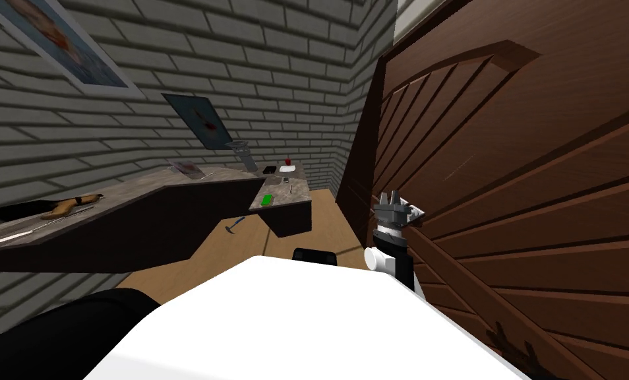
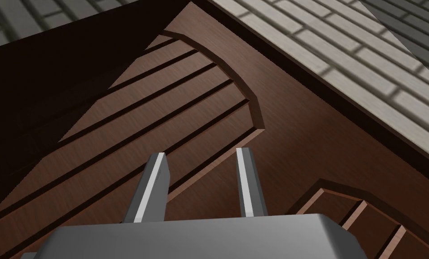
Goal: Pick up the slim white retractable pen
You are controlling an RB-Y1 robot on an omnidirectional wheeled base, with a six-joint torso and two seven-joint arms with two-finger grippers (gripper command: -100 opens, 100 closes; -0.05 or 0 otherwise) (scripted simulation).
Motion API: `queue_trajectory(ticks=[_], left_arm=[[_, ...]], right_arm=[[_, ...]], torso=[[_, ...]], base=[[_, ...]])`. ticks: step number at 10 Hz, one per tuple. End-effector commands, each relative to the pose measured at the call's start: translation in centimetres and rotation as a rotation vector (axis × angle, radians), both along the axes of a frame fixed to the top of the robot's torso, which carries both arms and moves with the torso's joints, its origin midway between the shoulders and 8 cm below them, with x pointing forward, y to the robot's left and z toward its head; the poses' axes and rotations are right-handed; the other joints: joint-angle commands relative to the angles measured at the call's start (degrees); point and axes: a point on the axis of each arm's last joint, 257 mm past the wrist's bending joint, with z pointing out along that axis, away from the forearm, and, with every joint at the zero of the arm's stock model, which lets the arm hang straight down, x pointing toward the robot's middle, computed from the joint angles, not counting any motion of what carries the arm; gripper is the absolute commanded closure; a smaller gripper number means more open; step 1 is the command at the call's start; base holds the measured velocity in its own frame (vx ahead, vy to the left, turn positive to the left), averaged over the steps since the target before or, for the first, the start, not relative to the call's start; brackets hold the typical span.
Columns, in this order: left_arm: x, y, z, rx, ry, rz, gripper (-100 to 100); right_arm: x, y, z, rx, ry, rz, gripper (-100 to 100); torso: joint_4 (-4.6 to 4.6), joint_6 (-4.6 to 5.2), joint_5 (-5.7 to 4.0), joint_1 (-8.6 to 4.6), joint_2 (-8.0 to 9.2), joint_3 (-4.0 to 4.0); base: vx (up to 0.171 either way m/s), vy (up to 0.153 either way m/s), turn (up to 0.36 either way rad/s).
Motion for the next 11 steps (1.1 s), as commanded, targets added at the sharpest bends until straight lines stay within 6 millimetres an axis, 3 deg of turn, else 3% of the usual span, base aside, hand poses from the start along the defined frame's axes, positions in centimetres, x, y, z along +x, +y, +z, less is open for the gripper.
queue_trajectory(ticks=[1, 3, 4, 5, 6, 7, 8, 9, 10, 11], left_arm=[[-3.0, 2.2, -1.4, 0.03, 0.101, 0.011, -100], [-3.0, 2.7, -1.2, 0.047, 0.11, -0.015, -100], [-5.4, 4.8, -2.1, 0.075, 0.192, -0.001, -100], [-5.4, 5.2, -1.9, 0.086, 0.197, -0.017, -100], [-7.5, 7.3, -2.5, 0.116, 0.273, 0.0, -100], [-7.4, 7.7, -2.3, 0.129, 0.279, -0.018, -100], [-9.4, 9.9, -2.7, 0.161, 0.349, 0.001, -100], [-9.2, 10.4, -2.5, 0.174, 0.355, -0.017, -100], [-10.9, 12.6, -2.6, 0.208, 0.418, 0.002, -100], [-10.7, 13.1, -2.4, 0.221, 0.423, -0.016, -100]], right_arm=[[0.0, 0.0, 0.0, 0.0, 0.0, 0.0, 0], [0.0, 0.0, 0.0, 0.0, 0.0, 0.0, 0], [0.0, 0.0, 0.0, 0.0, 0.0, 0.0, 0], [0.0, 0.0, 0.0, 0.0, 0.0, 0.0, 0], [0.0, 0.0, 0.0, 0.0, 0.0, 0.0, 0], [0.0, 0.0, 0.0, 0.0, 0.0, 0.0, 0], [0.0, 0.0, 0.0, 0.0, 0.0, 0.0, 0], [0.0, 0.0, 0.0, 0.0, 0.0, 0.0, 0], [0.0, 0.0, 0.0, 0.0, 0.0, 0.0, 0], [0.0, 0.0, 0.0, 0.0, 0.0, 0.0, 0]], torso=[[0.0, 0.0, 0.0, 0.0, 0.0, 0.0], [-0.01, 0.0, 0.01, 0.04, -0.04, -0.02], [0.0, -0.01, 0.03, 0.1, -0.03, -0.02], [-0.02, 0.04, 0.01, 0.01, -0.09, -0.05], [-0.02, 0.0, 0.01, 0.02, -0.09, -0.05], [-0.02, 0.05, 0.01, -0.03, -0.12, -0.07], [-0.03, -0.02, 0.0, 0.01, -0.14, -0.08], [-0.04, 0.03, 0.0, -0.04, -0.2, -0.11], [-0.04, -0.01, 0.0, -0.01, -0.18, -0.11], [-0.05, 0.07, 0.0, -0.02, -0.24, -0.14]], base=[[0.01, -0.055, -0.21], [0.01, -0.033, -0.054], [0.026, -0.063, -0.238], [0.022, -0.054, -0.145], [0.031, -0.069, -0.285], [0.037, -0.05, -0.107], [0.056, -0.07, -0.226], [0.046, -0.057, -0.135], [0.062, -0.066, -0.321], [0.058, -0.049, -0.141]])
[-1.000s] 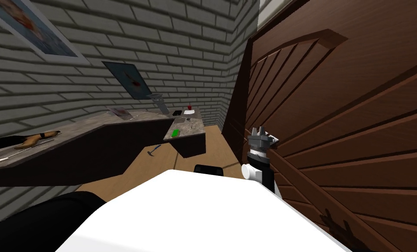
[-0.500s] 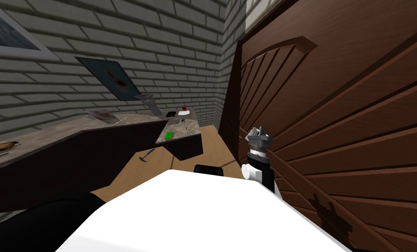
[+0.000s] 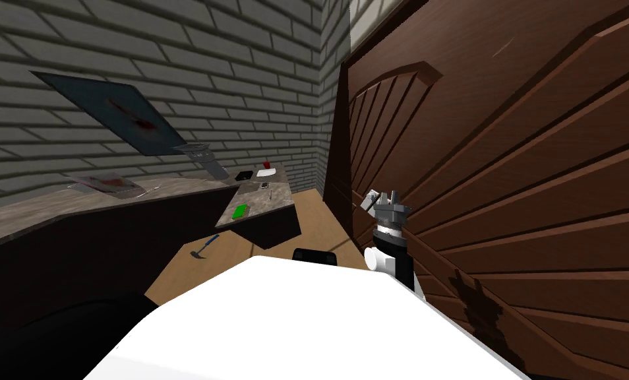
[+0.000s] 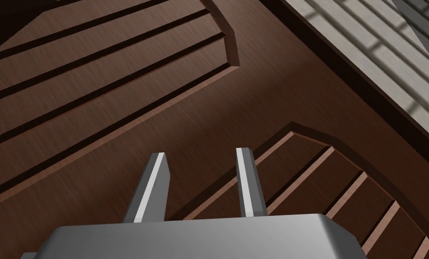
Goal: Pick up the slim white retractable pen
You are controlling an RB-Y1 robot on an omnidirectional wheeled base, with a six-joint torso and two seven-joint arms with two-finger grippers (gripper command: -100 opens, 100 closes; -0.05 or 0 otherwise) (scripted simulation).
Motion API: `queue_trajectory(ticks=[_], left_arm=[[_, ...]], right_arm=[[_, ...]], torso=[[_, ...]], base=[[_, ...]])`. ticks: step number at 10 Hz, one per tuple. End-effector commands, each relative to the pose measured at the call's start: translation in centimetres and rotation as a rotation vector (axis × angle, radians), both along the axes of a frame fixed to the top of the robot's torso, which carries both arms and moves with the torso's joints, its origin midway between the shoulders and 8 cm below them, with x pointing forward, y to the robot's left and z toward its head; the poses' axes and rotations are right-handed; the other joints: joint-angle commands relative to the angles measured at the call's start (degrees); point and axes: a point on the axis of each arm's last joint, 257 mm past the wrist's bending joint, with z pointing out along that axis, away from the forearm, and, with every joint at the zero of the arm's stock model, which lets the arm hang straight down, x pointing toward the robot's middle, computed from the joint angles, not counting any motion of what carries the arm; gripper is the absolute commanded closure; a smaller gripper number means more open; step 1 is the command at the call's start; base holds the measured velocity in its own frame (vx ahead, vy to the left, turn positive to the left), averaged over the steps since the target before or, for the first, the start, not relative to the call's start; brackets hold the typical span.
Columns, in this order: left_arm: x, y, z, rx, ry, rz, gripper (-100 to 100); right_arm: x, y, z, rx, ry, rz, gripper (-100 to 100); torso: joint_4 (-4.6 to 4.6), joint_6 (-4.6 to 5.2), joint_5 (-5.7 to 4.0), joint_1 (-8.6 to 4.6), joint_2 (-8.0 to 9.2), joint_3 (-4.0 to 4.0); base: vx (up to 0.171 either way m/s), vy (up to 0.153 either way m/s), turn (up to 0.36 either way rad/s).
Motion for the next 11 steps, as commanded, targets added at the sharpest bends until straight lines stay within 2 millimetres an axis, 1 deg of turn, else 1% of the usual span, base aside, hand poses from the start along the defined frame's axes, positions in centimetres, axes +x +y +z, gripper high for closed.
queue_trajectory(ticks=[1, 2, 3, 4, 5, 6, 7, 8, 9, 10, 11], left_arm=[[-1.7, 2.7, 0.2, 0.054, 0.071, 0.004, -100], [-1.6, 3.1, 0.4, 0.061, 0.076, -0.009, -100], [-2.7, 5.4, 0.7, 0.104, 0.126, 0.003, -100], [-2.5, 5.7, 0.9, 0.11, 0.13, -0.009, -100], [-3.3, 7.9, 1.3, 0.153, 0.174, 0.005, -100], [-3.7, 10.2, 1.9, 0.2, 0.215, 0.01, -100], [-3.4, 10.6, 2.2, 0.209, 0.219, -0.005, -100], [-3.5, 12.8, 2.9, 0.254, 0.253, 0.001, -100], [-3.5, 12.9, 2.9, 0.256, 0.254, -0.001, -100], [-3.5, 12.9, 2.9, 0.256, 0.254, -0.001, -100], [-3.4, 14.9, 3.7, 0.3, 0.282, 0.005, -100]], right_arm=[[0.0, 0.0, 0.0, 0.0, 0.0, 0.0, 0], [0.0, 0.0, 0.0, 0.0, 0.0, 0.0, 0], [0.0, 0.0, 0.0, 0.0, 0.0, 0.0, 0], [0.0, 0.0, 0.0, 0.0, 0.0, 0.0, 0], [0.0, 0.0, 0.0, 0.0, 0.0, 0.0, 0], [0.0, 0.0, 0.0, 0.0, 0.0, 0.0, 0], [0.0, 0.0, 0.0, 0.0, 0.0, 0.0, 0], [0.0, 0.0, 0.0, 0.0, 0.0, 0.0, 0], [0.0, 0.0, 0.0, 0.0, 0.0, 0.0, 0], [0.0, 0.0, 0.0, 0.0, 0.0, 0.0, 0], [0.0, 0.0, 0.0, 0.0, 0.0, 0.0, 0]], torso=[[0.0, 0.0, 0.0, 0.0, 0.0, 0.0], [-0.01, 0.06, -0.01, -0.06, -0.03, -0.02], [-0.01, 0.01, -0.01, 0.0, -0.03, -0.02], [-0.02, 0.09, 0.0, 0.01, -0.11, -0.06], [-0.02, -0.02, 0.01, 0.03, -0.06, -0.04], [-0.04, 0.07, 0.0, 0.05, -0.17, -0.09], [-0.08, 0.08, 0.02, 0.06, -0.37, -0.21], [-0.07, 0.02, 0.01, 0.04, -0.27, -0.17], [-0.06, 0.07, -0.01, 0.0, -0.24, -0.14], [-0.03, -0.02, 0.01, 0.0, -0.14, -0.08], [0.02, -0.06, 0.02, 0.03, 0.07, 0.04]], base=[[0.067, -0.071, -0.23], [0.069, -0.048, -0.16], [0.089, -0.048, -0.337], [0.077, -0.034, -0.131], [0.109, -0.032, -0.22], [0.17, -0.033, -0.395], [0.117, -0.03, -0.223], [0.105, -0.039, -0.314], [0.087, -0.026, -0.159], [0.037, -0.013, 0.022], [0.082, -0.015, -0.253]])
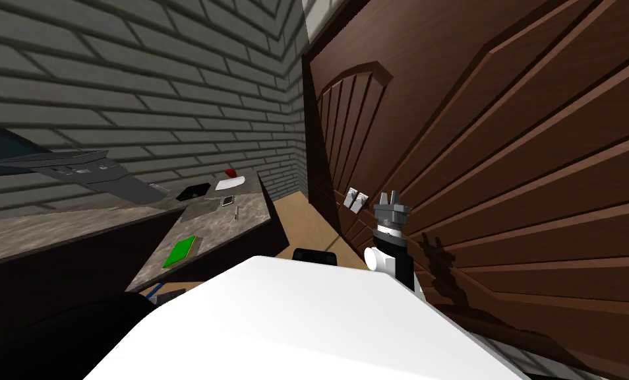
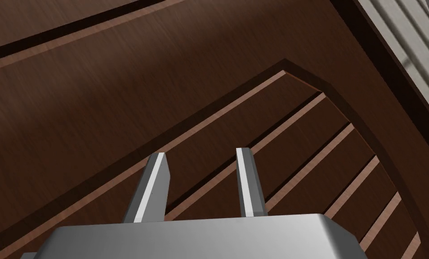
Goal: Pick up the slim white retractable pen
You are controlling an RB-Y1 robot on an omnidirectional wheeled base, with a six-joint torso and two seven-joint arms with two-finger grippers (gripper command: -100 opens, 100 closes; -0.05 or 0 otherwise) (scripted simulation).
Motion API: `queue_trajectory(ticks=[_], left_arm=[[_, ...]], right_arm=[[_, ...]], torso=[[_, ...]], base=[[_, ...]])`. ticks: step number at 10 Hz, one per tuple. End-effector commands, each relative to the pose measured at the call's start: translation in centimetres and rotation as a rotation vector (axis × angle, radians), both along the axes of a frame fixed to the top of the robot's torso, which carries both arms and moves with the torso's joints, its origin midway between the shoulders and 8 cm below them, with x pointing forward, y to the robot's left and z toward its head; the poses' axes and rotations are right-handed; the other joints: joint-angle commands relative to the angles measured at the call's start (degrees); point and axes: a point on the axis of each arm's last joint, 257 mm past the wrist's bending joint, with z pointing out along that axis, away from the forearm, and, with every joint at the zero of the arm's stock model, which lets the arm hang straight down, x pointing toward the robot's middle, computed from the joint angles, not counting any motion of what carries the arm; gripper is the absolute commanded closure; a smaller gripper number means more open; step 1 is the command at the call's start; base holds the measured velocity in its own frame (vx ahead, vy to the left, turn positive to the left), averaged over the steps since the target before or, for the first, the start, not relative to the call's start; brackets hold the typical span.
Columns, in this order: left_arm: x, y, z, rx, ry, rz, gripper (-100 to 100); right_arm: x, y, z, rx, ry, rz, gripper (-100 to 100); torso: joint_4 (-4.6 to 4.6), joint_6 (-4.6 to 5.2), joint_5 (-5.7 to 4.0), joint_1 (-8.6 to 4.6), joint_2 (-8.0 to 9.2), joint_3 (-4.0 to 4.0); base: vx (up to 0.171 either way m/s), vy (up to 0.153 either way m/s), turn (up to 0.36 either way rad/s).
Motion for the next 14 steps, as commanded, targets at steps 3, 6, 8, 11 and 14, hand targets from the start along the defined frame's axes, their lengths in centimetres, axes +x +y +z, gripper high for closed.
queue_trajectory(ticks=[3, 6, 8, 11, 14], left_arm=[[0.7, 4.5, 1.6, 0.099, 0.049, 0.014, -100], [2.0, 7.1, 2.7, 0.167, 0.062, 0.044, -100], [2.8, 7.7, 2.8, 0.185, 0.054, 0.073, -100], [2.0, 7.4, 2.3, 0.18, 0.055, 0.068, -100], [0.4, 6.8, 1.0, 0.178, 0.054, 0.079, -100]], right_arm=[[0.0, 0.0, 0.0, 0.0, 0.0, 0.0, 0], [0.0, 0.0, 0.0, 0.0, 0.0, 0.0, 0], [0.0, 0.0, 0.0, 0.0, 0.0, 0.0, 0], [0.0, 0.0, 0.0, 0.0, 0.0, 0.0, 0], [0.0, 0.0, 0.0, 0.0, 0.0, 0.0, 0]], torso=[[-0.1, 0.01, 0.03, 0.14, -0.44, -0.26], [-0.09, -0.01, -0.01, -0.05, -0.4, -0.23], [-0.12, -0.03, 0.03, 0.13, -0.46, -0.28], [0.02, -0.15, 0.01, -0.05, 0.13, 0.06], [0.05, -0.16, 0.01, -0.02, 0.23, 0.13]], base=[[0.167, 0.005, -0.337], [0.165, -0.004, -0.315], [0.185, 0.081, -0.318], [0.04, 0.031, -0.034], [0.034, 0.033, -0.038]])
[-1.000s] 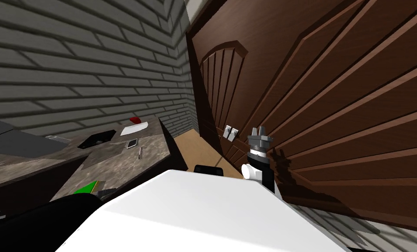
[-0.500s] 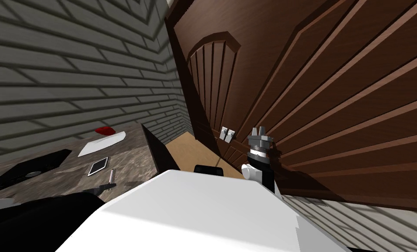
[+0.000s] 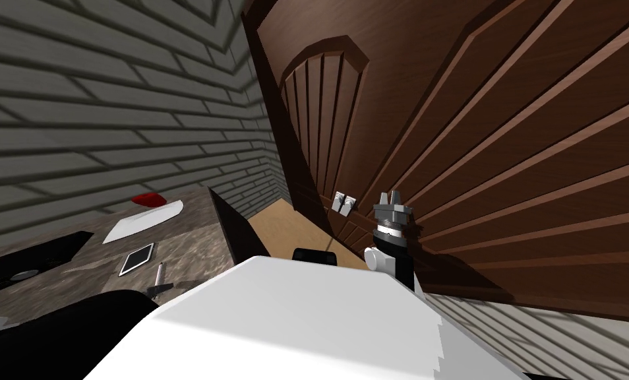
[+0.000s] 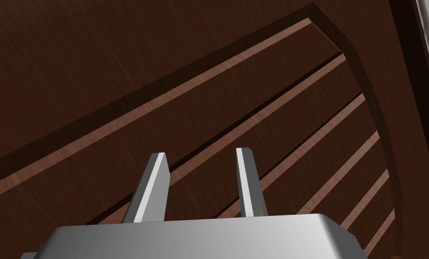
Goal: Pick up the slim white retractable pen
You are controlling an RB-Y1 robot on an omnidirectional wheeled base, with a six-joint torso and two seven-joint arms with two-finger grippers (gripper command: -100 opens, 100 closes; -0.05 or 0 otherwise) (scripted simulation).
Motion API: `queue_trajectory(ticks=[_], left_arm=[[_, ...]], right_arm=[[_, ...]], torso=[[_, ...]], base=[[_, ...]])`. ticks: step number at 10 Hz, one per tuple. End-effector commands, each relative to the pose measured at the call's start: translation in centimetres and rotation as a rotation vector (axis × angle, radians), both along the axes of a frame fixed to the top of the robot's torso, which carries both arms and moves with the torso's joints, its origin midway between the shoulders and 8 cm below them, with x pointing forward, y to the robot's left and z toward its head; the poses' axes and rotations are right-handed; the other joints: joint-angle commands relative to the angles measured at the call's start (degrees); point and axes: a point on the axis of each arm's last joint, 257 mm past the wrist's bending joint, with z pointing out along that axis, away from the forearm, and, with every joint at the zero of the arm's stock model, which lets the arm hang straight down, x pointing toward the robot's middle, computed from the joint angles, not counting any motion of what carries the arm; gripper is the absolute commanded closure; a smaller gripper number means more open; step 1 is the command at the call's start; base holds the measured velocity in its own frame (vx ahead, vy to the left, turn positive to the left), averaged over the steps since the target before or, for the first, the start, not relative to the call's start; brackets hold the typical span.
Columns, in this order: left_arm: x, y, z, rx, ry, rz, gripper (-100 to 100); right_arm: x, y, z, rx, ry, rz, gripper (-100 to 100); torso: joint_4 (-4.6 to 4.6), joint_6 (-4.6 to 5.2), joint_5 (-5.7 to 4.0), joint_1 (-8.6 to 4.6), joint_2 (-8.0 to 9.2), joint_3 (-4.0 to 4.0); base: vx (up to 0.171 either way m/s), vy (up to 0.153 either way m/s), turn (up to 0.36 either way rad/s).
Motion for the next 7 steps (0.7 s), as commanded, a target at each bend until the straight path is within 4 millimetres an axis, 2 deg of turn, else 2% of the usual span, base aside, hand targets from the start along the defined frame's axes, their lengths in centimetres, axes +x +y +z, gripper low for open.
queue_trajectory(ticks=[1, 2, 3, 4, 7], left_arm=[[-0.52, -0.11, -0.61, 0.0, 0.001, 0.0, -100], [-1.14, -0.41, -1.18, -0.001, 0.0, 0.004, -100], [-0.86, -0.3, -0.85, -0.001, -0.001, 0.001, -100], [-0.95, -0.31, -0.9, -0.001, 0.0, 0.001, 100], [-0.96, -0.3, -0.89, -0.001, 0.0, 0.002, 100]], right_arm=[[0.0, 0.0, 0.0, 0.0, 0.0, 0.0, 0], [0.0, 0.0, 0.0, 0.0, 0.0, 0.0, 0], [0.0, 0.0, 0.0, 0.0, 0.0, 0.0, 0], [0.0, 0.0, 0.0, 0.0, 0.0, 0.0, 0], [0.0, 0.0, 0.0, 0.0, 0.0, 0.0, 0]], torso=[[0.0, 0.0, 0.0, 0.0, 0.0, 0.0], [0.0, 0.01, 0.0, 0.0, 0.01, 0.01], [0.01, 0.02, 0.13, 0.1, 0.01, 0.01], [0.01, 0.02, 0.18, 0.17, 0.03, 0.02], [0.03, 0.04, 0.18, 0.16, 0.09, 0.06]], base=[[0.024, 0.031, -0.03], [0.025, 0.037, -0.045], [0.011, 0.015, -0.009], [0.0, 0.0, 0.0], [0.0, 0.001, 0.004]])
